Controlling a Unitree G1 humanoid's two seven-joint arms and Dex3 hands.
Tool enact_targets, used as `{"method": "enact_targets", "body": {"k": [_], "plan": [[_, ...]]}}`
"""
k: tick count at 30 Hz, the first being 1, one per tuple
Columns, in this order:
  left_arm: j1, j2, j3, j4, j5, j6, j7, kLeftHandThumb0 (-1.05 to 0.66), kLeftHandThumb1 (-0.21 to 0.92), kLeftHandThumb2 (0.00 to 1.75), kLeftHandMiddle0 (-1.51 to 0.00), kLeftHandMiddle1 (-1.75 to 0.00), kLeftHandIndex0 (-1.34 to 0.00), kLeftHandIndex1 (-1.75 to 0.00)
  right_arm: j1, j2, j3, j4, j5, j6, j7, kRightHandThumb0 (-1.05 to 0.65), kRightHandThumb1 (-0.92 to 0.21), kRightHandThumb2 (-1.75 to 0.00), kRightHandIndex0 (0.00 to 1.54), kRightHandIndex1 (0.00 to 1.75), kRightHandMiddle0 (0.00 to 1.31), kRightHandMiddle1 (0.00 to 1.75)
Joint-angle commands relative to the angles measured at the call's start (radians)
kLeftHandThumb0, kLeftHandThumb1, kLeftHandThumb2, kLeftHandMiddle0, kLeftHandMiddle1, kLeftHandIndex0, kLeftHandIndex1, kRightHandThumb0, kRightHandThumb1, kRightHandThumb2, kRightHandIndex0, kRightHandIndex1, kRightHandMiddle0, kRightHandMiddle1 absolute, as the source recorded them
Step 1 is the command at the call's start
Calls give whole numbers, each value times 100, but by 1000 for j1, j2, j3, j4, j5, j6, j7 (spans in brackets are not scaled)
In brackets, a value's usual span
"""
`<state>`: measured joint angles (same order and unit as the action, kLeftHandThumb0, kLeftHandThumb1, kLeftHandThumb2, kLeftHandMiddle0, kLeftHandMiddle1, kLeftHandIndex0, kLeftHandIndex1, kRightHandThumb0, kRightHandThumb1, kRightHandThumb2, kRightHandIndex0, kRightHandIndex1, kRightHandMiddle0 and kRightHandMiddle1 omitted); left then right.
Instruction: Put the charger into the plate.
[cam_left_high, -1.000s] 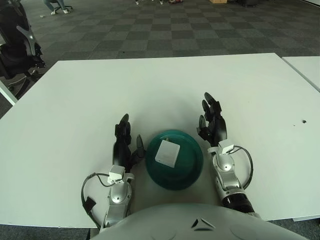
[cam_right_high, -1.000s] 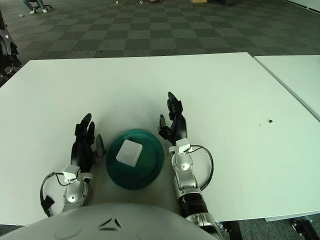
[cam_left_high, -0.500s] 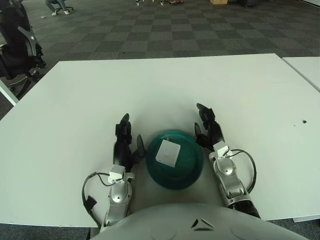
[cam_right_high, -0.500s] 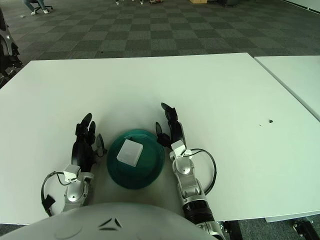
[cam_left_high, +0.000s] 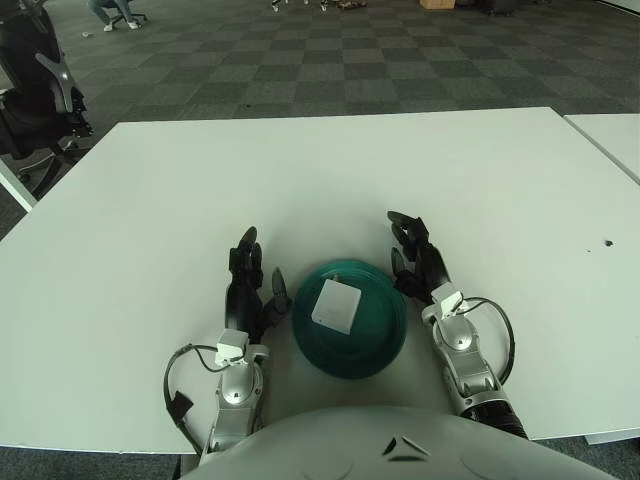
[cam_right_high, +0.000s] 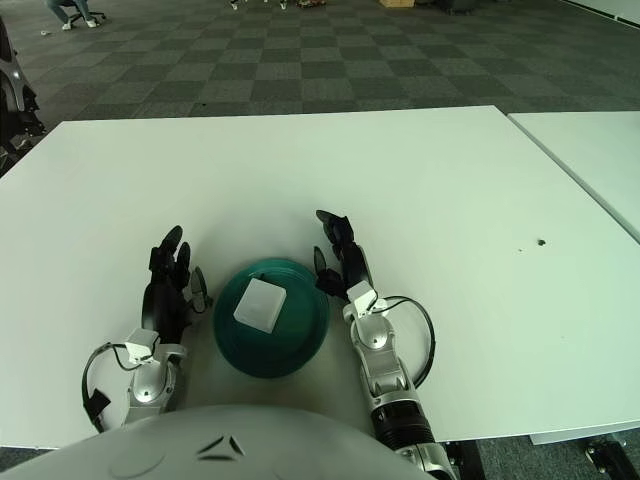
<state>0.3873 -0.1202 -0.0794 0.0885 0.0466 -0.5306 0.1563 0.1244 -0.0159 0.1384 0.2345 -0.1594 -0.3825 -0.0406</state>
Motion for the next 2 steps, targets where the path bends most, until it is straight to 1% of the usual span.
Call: {"method": "enact_targets", "body": {"k": [1,2], "plan": [[17,5,11,38,-8,24,-11,-74,92,100,-27,-1,0,-61,66,-35,-29,87,11,54,8,-91,-92,-89,31,2,2,81],[17,5,11,37,-9,24,-12,-74,92,100,-27,-1,0,-61,66,-34,-30,88,12,54,9,-90,-92,-89,31,2,2,82]]}}
